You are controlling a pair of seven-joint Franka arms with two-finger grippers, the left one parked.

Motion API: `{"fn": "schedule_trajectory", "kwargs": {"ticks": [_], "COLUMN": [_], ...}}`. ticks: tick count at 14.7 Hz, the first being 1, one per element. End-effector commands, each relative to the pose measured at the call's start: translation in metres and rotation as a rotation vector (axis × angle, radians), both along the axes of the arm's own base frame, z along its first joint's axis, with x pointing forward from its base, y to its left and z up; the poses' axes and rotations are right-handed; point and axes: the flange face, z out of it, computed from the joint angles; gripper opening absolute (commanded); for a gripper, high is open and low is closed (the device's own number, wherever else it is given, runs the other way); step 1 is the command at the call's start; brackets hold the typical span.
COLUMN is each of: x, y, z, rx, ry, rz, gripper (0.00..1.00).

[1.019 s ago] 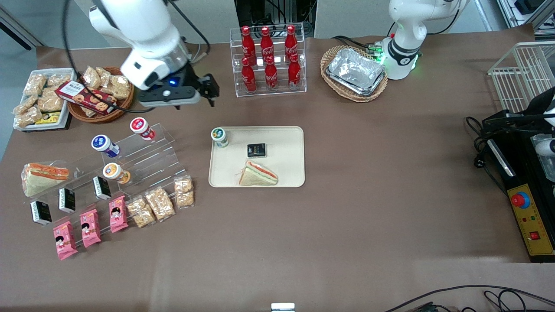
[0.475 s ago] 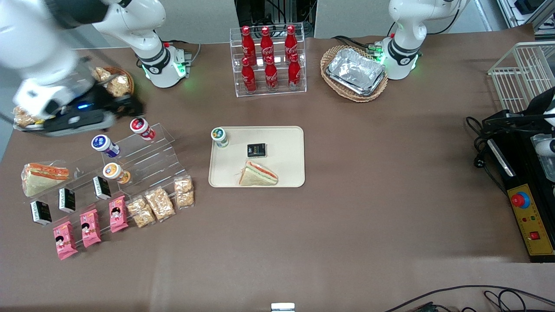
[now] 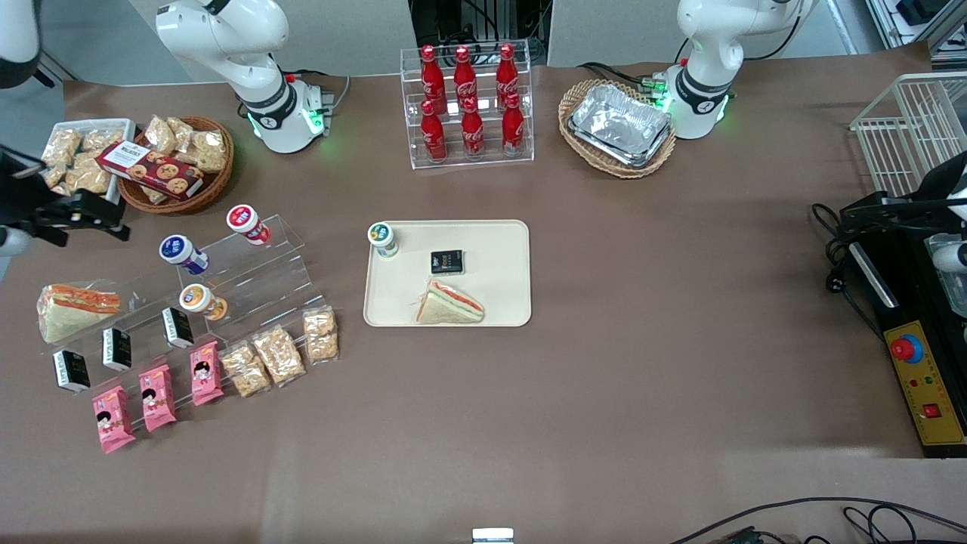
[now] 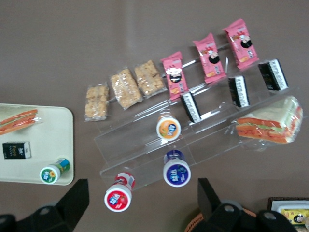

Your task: Place green gum on tray

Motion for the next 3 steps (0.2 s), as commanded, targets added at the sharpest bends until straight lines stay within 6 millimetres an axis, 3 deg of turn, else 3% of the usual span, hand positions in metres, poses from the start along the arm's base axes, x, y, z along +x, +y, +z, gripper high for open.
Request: {"fn": "schedule_trajectory", "kwargs": {"ticks": [1, 3], "x": [0.0044, 0.0042], "y": [-0.0007, 0.0071], "z": [0.0032, 0.0026], "rx": [0.006, 0.007], "ry": [0.006, 0.016], "rz": [-0.021, -0.049], "gripper": [1.00, 1.00]}}
